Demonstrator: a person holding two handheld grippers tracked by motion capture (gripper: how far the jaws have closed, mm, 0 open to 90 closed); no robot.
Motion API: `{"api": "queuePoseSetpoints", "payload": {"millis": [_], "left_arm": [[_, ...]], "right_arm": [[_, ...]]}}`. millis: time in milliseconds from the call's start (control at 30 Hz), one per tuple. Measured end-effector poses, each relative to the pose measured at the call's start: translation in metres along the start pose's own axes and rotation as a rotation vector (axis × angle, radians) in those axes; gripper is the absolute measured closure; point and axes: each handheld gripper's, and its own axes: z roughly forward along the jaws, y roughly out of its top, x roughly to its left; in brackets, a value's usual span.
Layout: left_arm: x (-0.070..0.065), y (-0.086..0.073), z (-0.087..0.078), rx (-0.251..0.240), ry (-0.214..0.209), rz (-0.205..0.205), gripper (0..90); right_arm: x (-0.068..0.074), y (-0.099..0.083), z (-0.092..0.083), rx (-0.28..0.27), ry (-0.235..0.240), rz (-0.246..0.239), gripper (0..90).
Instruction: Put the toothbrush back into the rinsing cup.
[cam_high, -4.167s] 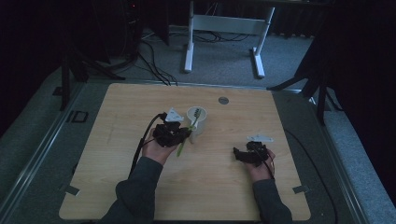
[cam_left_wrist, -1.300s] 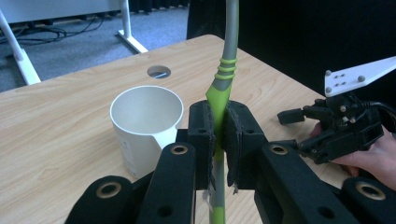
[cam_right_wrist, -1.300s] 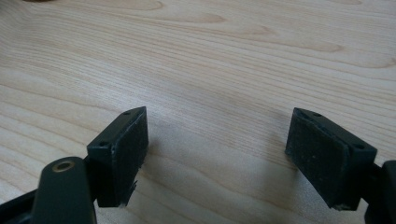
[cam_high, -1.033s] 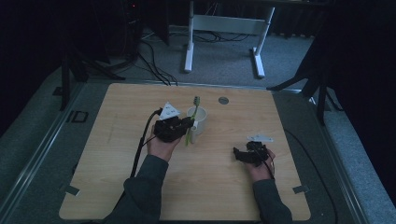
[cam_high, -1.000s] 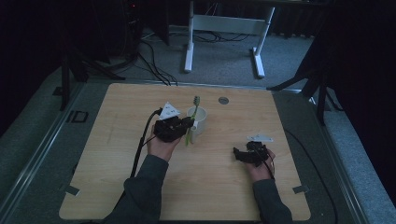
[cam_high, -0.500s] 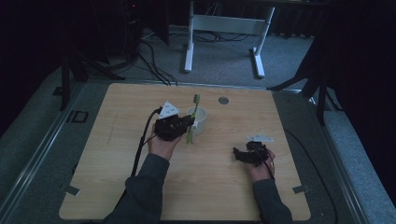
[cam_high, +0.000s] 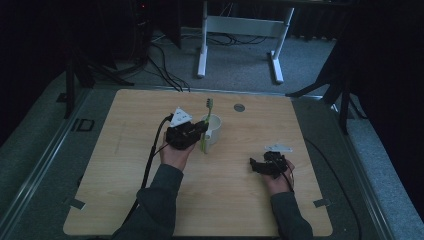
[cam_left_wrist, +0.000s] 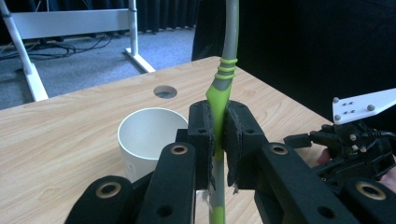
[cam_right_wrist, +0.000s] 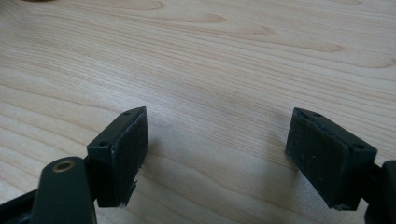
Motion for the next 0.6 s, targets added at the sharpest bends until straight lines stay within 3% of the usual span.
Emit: {"api": "queuePoseSetpoints", "payload": {"millis": [133, 600], "left_arm": [[-0.0016, 0.0002, 0.0004, -0.018, 0.008, 0.014, 81.4], [0.0022, 0.0, 0.0035, -0.064, 0.028, 0.003, 81.3]], "right_arm": [[-0.0001, 0.0, 0.0001, 0.0, 0.001, -0.001, 20.7], [-0.0001, 0.0001, 0.0002, -0.001, 0.001, -0.002, 20.7]]}}
